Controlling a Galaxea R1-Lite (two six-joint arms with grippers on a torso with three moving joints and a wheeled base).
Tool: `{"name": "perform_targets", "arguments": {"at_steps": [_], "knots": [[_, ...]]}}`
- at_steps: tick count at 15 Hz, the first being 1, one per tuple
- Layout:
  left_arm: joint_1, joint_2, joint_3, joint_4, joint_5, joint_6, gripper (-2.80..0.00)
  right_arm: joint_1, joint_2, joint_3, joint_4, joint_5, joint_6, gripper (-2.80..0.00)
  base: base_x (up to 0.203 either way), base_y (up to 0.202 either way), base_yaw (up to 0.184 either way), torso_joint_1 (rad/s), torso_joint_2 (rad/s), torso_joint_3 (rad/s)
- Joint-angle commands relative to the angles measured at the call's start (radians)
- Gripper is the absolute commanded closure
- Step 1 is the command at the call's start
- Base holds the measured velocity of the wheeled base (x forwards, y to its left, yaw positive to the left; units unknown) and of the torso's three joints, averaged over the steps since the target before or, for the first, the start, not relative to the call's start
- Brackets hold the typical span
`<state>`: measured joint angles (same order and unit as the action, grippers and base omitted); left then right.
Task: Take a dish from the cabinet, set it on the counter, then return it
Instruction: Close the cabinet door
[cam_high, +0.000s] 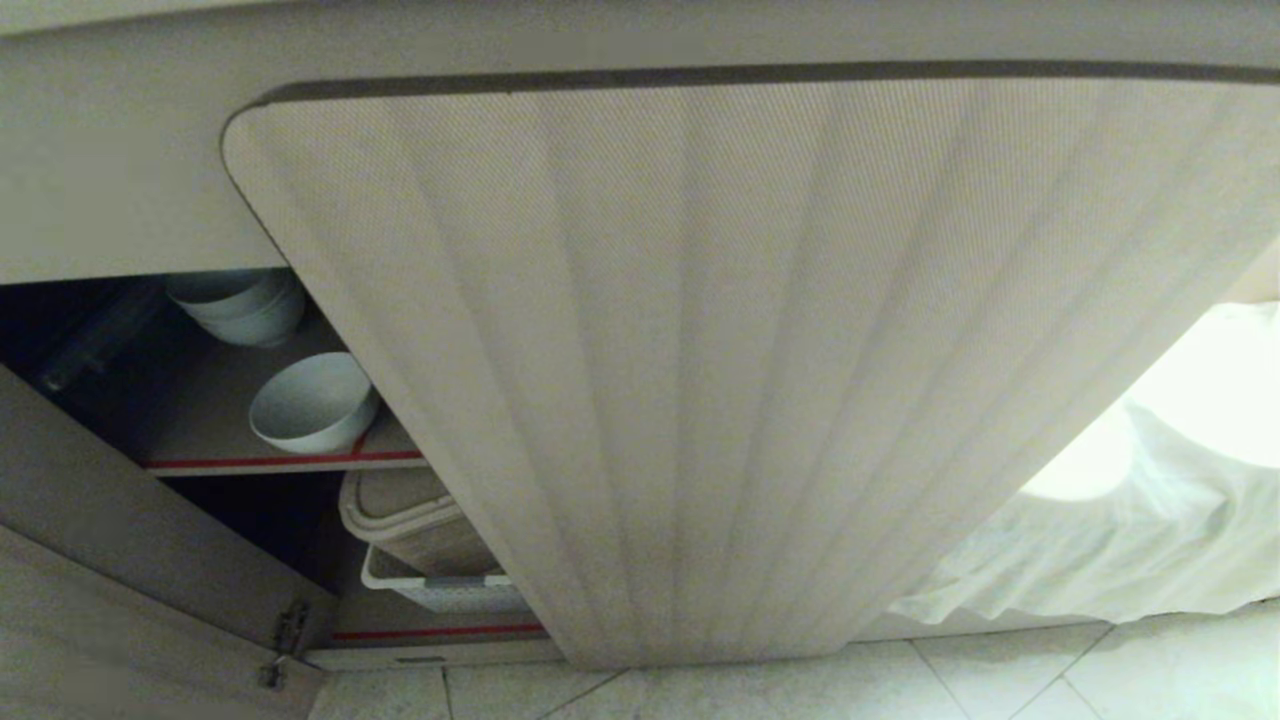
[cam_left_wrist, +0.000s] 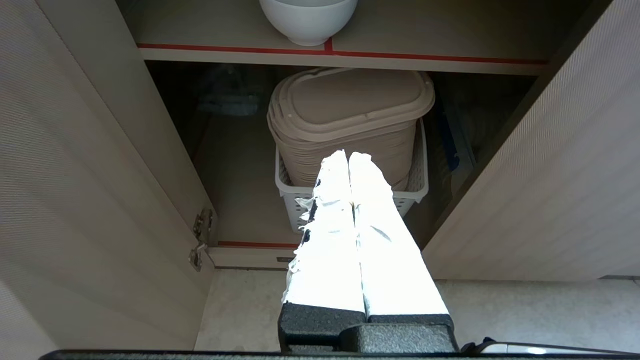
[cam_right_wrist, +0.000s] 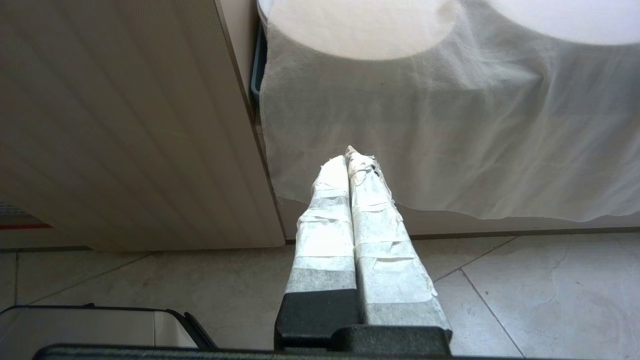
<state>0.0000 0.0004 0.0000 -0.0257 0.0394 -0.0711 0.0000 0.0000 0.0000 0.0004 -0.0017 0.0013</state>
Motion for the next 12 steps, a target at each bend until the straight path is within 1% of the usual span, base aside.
{"name": "perform_targets", "arguments": {"at_steps": [1, 12], "knots": [[0.000, 0.000, 0.000, 0.000, 0.001, -0.003, 0.00, 0.000, 0.000, 0.000, 0.000, 0.000, -0.001, 0.00, 0.000, 0.000, 0.000, 0.000, 0.00, 0.000], [0.000, 0.000, 0.000, 0.000, -0.001, 0.001, 0.00, 0.000, 0.000, 0.000, 0.000, 0.000, 0.000, 0.00, 0.000, 0.000, 0.000, 0.000, 0.00, 0.000]]}}
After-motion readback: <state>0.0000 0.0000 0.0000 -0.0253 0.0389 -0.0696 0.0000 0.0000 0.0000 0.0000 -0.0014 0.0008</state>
